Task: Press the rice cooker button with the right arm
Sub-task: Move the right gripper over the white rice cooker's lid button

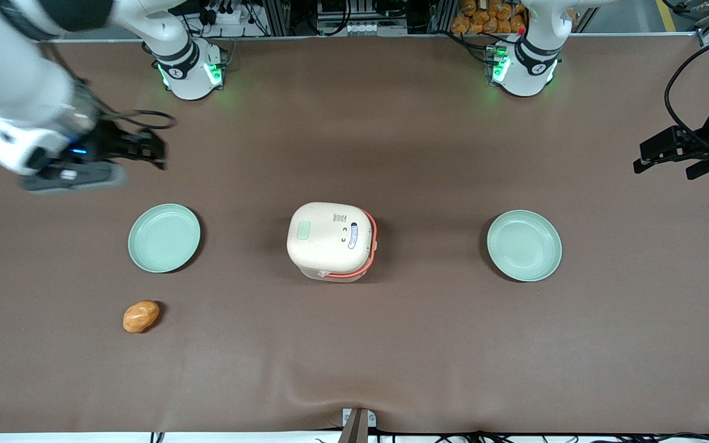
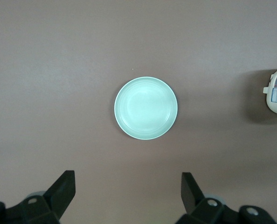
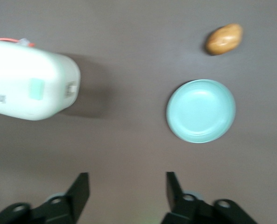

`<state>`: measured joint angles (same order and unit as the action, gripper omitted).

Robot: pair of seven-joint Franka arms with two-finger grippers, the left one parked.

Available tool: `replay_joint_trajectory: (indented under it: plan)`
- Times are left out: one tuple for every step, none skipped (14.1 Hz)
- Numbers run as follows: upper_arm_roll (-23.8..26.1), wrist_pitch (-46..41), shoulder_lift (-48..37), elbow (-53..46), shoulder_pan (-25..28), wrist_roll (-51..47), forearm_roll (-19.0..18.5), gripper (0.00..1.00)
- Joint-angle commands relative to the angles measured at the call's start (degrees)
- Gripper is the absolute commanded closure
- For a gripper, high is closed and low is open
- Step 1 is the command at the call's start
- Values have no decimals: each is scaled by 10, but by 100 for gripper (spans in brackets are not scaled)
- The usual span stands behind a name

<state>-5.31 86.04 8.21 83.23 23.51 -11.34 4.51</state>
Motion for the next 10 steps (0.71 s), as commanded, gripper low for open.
replay_joint_trajectory:
  plan:
    - [-6,38,39,-9,37,-40,36,69]
    - [-6,54,54,-9,51,-40,37,76]
    - [-6,70,69,-9,66,-40,36,82]
    - [-6,90,82,-10,76,-40,36,87]
    - [-6,105,95,-10,83,-42,39,93]
    - [-7,121,109,-10,89,-51,46,99]
    - [-7,140,124,-10,92,-81,58,100]
    - [-7,163,138,-10,98,-116,66,100]
    - [-6,185,148,-10,104,-133,66,100]
    - [-7,205,160,-10,109,-135,66,100]
